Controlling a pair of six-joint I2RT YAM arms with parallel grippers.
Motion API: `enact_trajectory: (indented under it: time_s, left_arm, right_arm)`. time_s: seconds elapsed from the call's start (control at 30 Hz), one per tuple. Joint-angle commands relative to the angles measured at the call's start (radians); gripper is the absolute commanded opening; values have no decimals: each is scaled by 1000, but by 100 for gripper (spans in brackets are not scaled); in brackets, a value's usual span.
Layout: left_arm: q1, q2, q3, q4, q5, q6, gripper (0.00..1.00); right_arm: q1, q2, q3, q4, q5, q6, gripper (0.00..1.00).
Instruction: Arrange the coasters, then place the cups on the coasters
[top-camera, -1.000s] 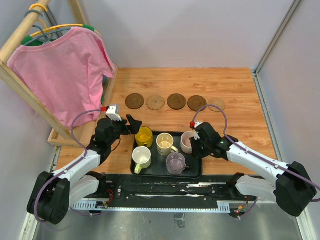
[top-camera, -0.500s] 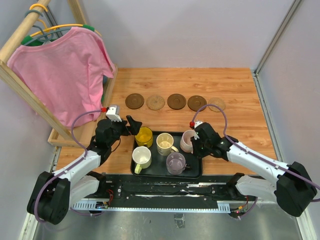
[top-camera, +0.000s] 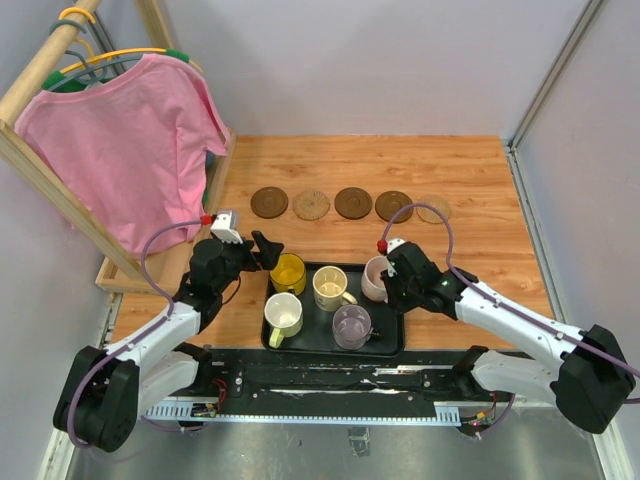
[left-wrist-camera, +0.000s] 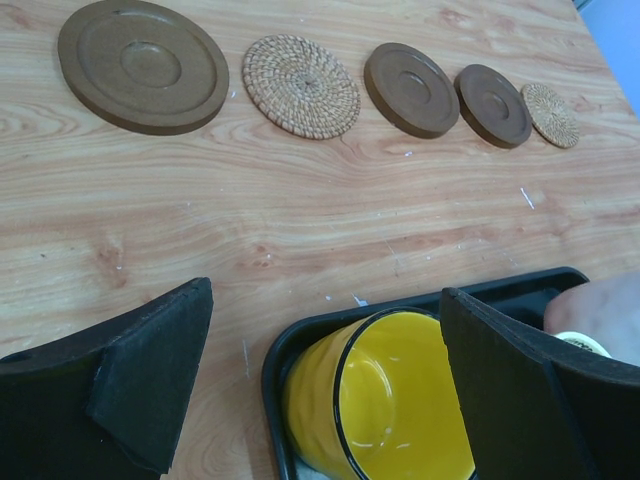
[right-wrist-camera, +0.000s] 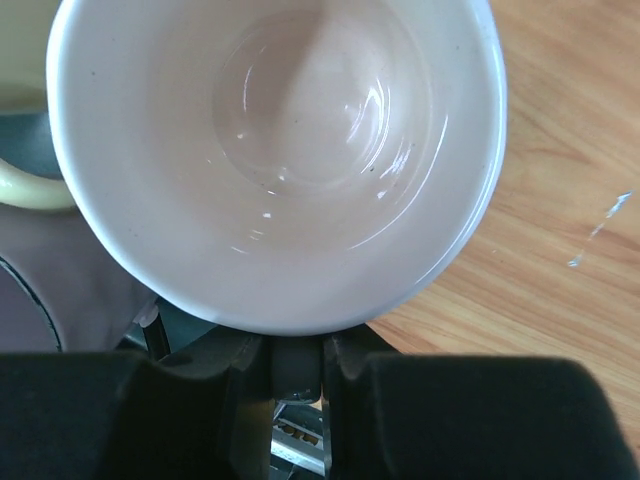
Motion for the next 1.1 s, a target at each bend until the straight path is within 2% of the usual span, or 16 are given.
enact_trajectory:
  time_s: [0.0, 0.17, 0.4, 0.5, 0.63, 0.9, 1.07]
  left_arm:
    - [-5, -16, -20, 33, -9, 2, 100]
    - [-5, -14, -24, 44, -7, 1, 100]
    - [-5, 1, -30, 73, 2, -9, 100]
    - [-5, 6, -27, 77, 7, -10, 100]
    - [-5, 6, -24, 79, 16, -11, 100]
    - [-4, 21, -8, 81, 12, -12, 100]
    - [-4, 46, 12, 80, 16, -8, 100]
  right_arm:
    - [17, -33, 88, 26, 83, -18, 1]
    - [17, -38, 121, 42, 149, -19, 1]
    - [15, 37, 237, 53, 458, -49, 1]
    - [-18, 95, 316, 68, 529, -95, 1]
    - [-121, 172, 390, 115, 503, -146, 1]
    - [-414, 326, 464, 205, 286, -161, 1]
    - [-525, 430, 525, 215, 236, -179, 1]
